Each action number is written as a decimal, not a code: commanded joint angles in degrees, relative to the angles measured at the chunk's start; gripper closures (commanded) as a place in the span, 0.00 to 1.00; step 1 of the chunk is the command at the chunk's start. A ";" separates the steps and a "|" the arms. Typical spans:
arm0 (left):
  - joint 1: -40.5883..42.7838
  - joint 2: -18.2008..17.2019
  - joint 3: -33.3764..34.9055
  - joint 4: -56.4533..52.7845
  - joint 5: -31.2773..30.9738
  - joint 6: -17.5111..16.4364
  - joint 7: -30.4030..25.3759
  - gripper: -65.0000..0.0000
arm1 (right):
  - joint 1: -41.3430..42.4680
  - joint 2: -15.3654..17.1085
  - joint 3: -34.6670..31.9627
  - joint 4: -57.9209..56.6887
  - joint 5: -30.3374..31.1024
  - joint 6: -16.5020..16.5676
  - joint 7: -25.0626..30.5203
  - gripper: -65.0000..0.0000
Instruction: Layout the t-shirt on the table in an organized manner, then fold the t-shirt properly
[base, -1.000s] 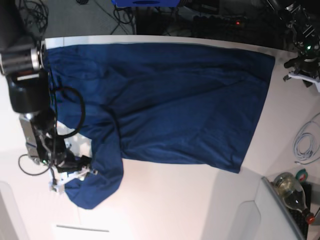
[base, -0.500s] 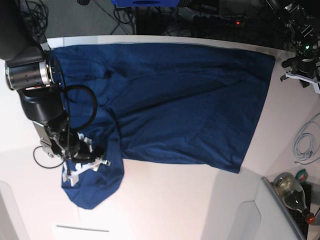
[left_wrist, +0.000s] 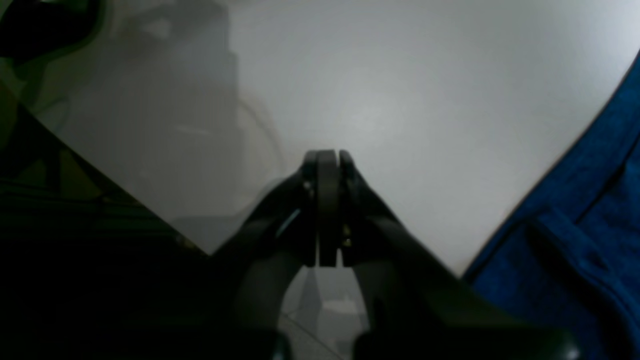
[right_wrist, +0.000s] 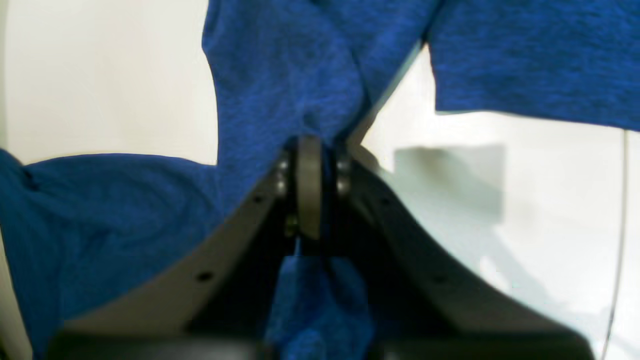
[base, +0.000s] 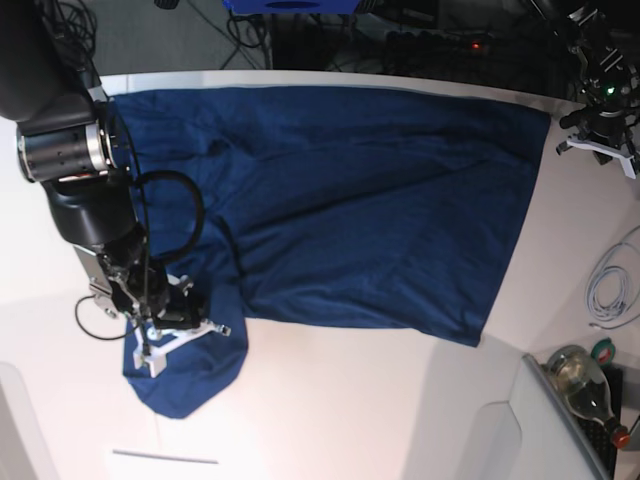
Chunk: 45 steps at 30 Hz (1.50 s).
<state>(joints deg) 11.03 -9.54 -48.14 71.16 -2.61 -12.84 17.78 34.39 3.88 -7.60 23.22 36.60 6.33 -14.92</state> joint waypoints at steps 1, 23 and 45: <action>-0.26 -1.05 -0.26 0.80 -0.16 0.23 -1.30 1.00 | 2.31 0.38 0.08 1.70 0.37 0.57 0.98 0.98; -0.43 -1.14 0.18 1.15 -0.16 0.23 -1.21 1.00 | -7.89 1.79 0.08 34.05 0.37 0.22 -16.51 0.97; -1.22 -1.14 0.18 0.80 0.19 0.23 -1.03 1.00 | -15.18 0.03 0.52 34.84 0.37 -1.89 -18.36 0.56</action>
<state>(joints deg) 10.15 -9.69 -47.79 71.11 -2.13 -12.82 17.78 16.75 3.64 -7.53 56.49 36.03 3.88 -35.03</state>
